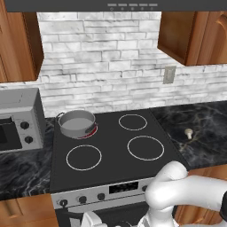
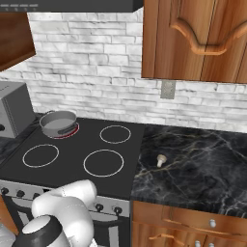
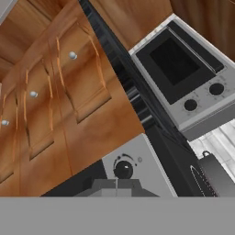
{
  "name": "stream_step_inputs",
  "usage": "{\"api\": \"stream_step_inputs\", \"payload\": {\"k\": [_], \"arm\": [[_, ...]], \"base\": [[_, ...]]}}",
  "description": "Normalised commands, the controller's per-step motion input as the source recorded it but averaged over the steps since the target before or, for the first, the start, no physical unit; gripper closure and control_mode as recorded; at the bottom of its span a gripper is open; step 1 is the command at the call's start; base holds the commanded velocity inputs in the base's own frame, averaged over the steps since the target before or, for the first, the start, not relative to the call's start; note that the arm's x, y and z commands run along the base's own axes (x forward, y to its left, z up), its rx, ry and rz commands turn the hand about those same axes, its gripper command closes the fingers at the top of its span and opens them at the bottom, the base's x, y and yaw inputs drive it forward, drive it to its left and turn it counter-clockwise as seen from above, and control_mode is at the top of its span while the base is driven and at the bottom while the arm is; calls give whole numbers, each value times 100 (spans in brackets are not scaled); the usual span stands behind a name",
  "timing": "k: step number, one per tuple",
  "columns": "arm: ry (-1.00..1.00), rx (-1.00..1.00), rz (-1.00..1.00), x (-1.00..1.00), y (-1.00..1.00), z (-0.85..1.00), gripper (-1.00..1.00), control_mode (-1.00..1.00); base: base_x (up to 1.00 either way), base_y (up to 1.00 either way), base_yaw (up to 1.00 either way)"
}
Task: Turn on the burner for the pot on the stove. Wait thirty seconds for the pot to heat up. Then add the mushroom to the pot.
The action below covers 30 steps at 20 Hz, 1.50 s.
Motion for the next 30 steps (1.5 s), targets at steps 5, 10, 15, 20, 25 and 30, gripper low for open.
{"api": "stream_step_inputs", "payload": {"k": [5,10,15,20,25,30], "arm": [[0,0,0,0,0,0,100,-100],[0,0,0,0,0,0,100,-100],[0,0,0,0,0,0,100,-100],[0,0,0,0,0,0,100,-100],[0,0,0,0,0,0,100,-100],[0,0,0,0,0,0,100,-100]], "base": [[0,0,0],[0,0,0],[0,0,0],[0,0,0],[0,0,0],[0,0,0]]}}
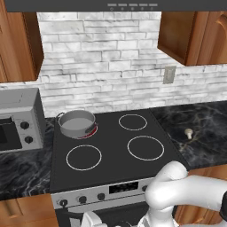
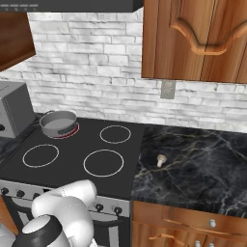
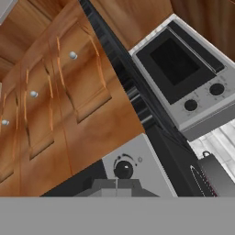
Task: Turn on the burner for the pot on the stove. Wait thirty seconds for the pot to heat up. Then add the mushroom to the pot.
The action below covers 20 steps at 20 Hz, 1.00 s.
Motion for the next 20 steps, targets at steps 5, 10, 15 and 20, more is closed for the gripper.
{"api": "stream_step_inputs", "payload": {"k": [5,10,15,20], "arm": [[0,0,0,0,0,0,100,-100],[0,0,0,0,0,0,100,-100],[0,0,0,0,0,0,100,-100],[0,0,0,0,0,0,100,-100]], "base": [[0,0,0],[0,0,0],[0,0,0],[0,0,0]]}}
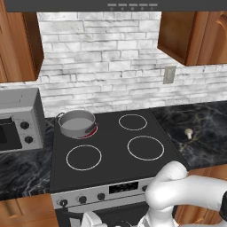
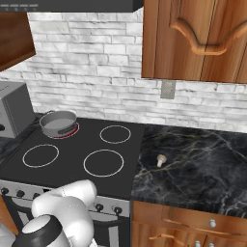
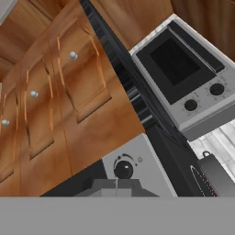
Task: Turn on the burner for the pot on the stove. Wait thirty seconds for the pot to heat up. Then add the mushroom to the pot.
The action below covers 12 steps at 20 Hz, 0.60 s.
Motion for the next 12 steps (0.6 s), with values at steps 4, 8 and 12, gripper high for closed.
{"api": "stream_step_inputs", "payload": {"k": [4,8,12], "arm": [[0,0,0,0,0,0,100,-100],[0,0,0,0,0,0,100,-100],[0,0,0,0,0,0,100,-100]], "base": [[0,0,0],[0,0,0],[0,0,0]]}}
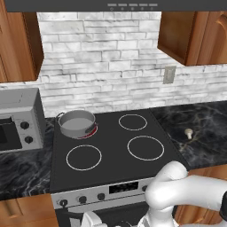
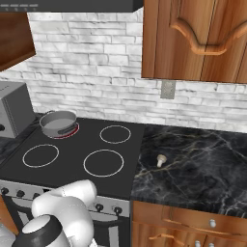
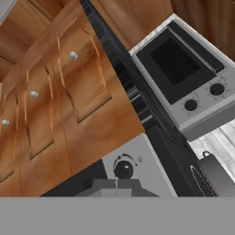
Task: Turn on the burner for the pot on the stove. Wait thirty seconds for the pot to heat up. Then add the mushroom to the pot.
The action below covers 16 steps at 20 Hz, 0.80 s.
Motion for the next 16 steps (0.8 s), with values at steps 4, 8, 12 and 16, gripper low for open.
{"api": "stream_step_inputs", "payload": {"k": [4,8,12,16], "arm": [[0,0,0,0,0,0,100,-100],[0,0,0,0,0,0,100,-100],[0,0,0,0,0,0,100,-100],[0,0,0,0,0,0,100,-100]], "base": [[0,0,0],[0,0,0],[0,0,0],[0,0,0]]}}
